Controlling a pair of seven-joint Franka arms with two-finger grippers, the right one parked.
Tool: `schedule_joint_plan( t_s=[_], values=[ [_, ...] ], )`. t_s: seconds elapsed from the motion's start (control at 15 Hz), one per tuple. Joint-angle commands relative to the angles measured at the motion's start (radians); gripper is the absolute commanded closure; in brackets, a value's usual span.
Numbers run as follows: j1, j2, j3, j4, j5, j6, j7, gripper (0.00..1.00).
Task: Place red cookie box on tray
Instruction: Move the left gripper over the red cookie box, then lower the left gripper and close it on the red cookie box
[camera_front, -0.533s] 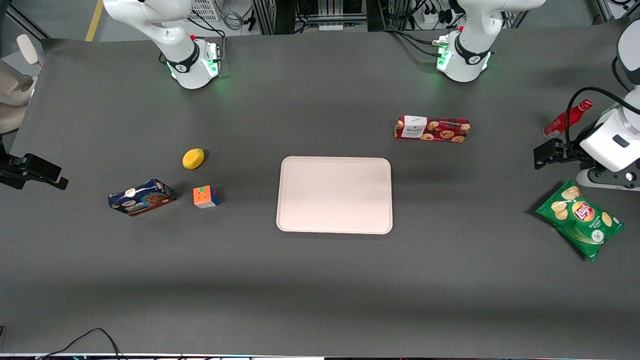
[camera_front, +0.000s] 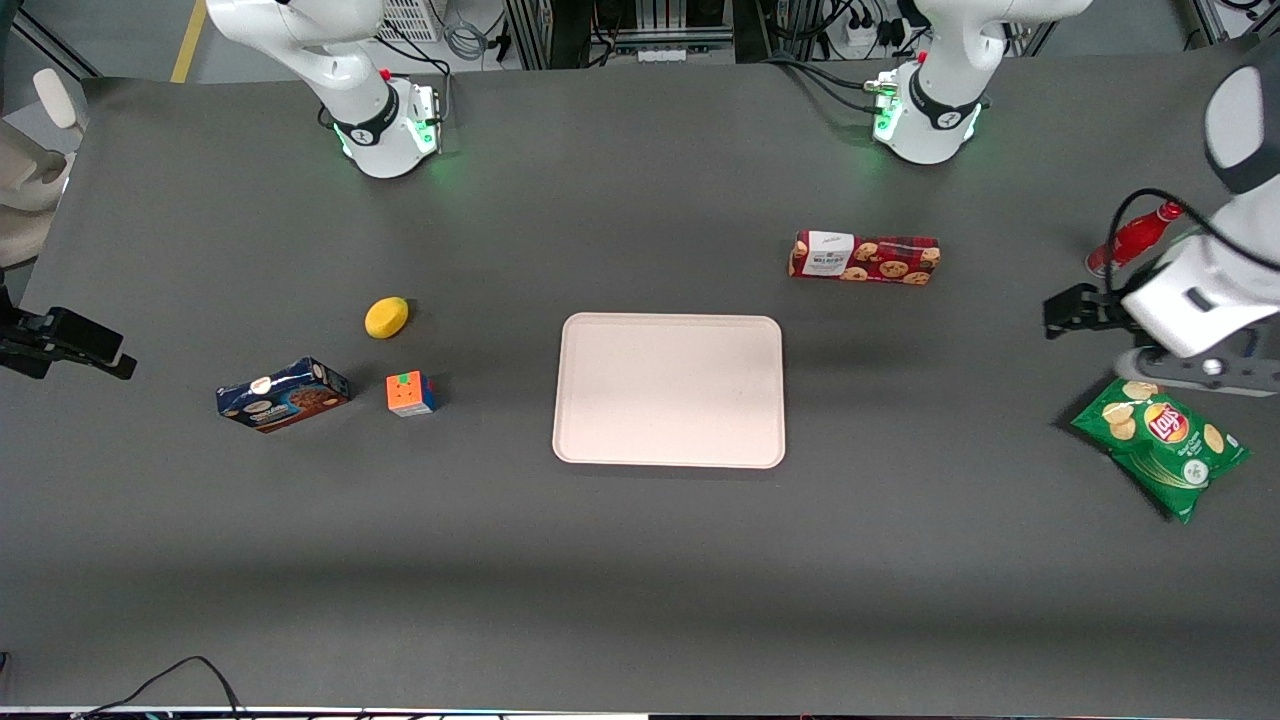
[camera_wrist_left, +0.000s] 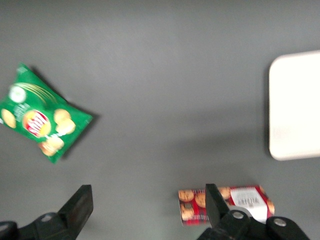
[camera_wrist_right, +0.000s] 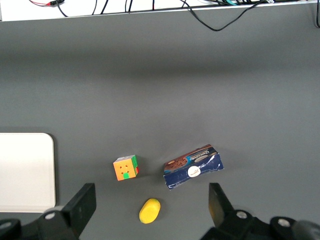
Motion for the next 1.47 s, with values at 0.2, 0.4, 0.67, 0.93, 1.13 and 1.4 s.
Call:
schedule_joint_plan(
  t_s=[0.2,0.4,0.67,0.93,1.13,1.4],
  values=[
    [-0.012,0.036,-0.066,-0.243,-0.003,0.001,0.157,0.00],
    [-0.009,0.016,-0.066,-0.352,-0.001,0.084,0.456,0.00],
    [-0.014,-0.140,-0.183,-0.615,0.000,0.292,0.547,0.00],
    [-0.060,-0.237,-0.318,-0.783,-0.001,0.454,0.547,0.00],
    [-0.130,-0.306,-0.353,-0.884,-0.003,0.515,0.549,0.00],
    [-0.134,-0.375,-0.425,-1.036,-0.004,0.622,0.631,0.00]
  ],
)
